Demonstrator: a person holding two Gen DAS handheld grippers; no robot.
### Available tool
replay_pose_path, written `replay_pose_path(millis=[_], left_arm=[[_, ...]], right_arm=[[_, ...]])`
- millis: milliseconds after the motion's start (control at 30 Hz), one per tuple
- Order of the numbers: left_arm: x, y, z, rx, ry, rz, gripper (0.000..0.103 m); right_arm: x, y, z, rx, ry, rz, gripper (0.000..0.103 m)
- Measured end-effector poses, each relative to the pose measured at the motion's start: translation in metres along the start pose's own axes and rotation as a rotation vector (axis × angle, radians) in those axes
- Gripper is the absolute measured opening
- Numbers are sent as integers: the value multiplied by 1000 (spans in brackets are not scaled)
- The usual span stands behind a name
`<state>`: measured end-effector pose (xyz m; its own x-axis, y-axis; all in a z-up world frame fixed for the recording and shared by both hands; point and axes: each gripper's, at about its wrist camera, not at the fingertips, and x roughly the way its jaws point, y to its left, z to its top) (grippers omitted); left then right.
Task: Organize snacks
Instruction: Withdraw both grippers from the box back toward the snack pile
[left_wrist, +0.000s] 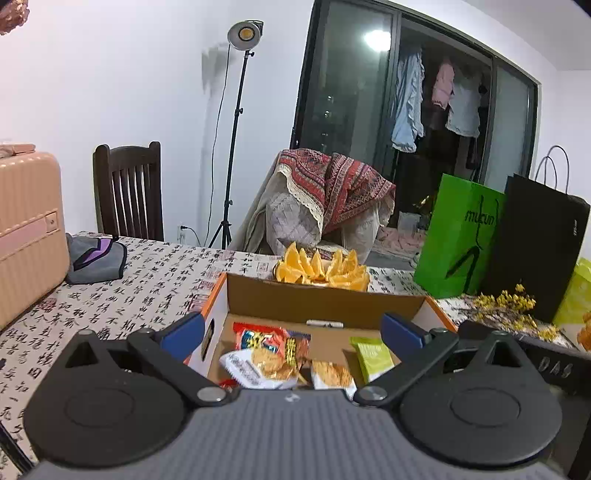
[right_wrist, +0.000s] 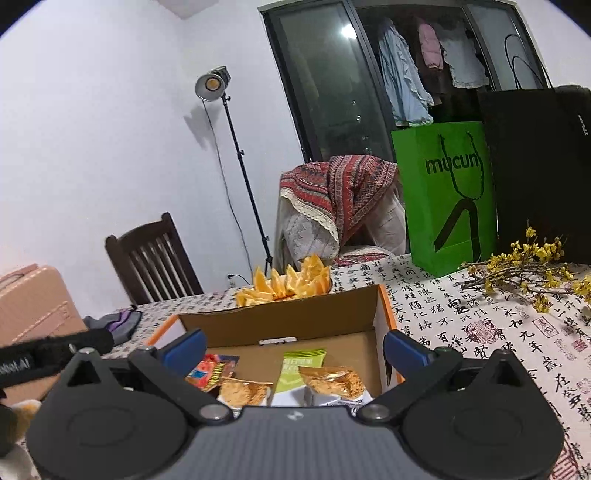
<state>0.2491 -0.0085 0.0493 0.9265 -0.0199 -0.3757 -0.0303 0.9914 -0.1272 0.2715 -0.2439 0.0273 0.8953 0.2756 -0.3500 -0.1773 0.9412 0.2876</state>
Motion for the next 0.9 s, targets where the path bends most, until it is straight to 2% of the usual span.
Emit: replay_pose_path(millis=[267, 900], left_arm=[[-41, 11, -10, 22, -5, 1, 103], [-106, 55, -59, 18, 29, 2, 103]], right_arm=[[-40, 1, -5, 1, 7, -11, 103], [-109, 12, -64, -29, 82, -13, 103]])
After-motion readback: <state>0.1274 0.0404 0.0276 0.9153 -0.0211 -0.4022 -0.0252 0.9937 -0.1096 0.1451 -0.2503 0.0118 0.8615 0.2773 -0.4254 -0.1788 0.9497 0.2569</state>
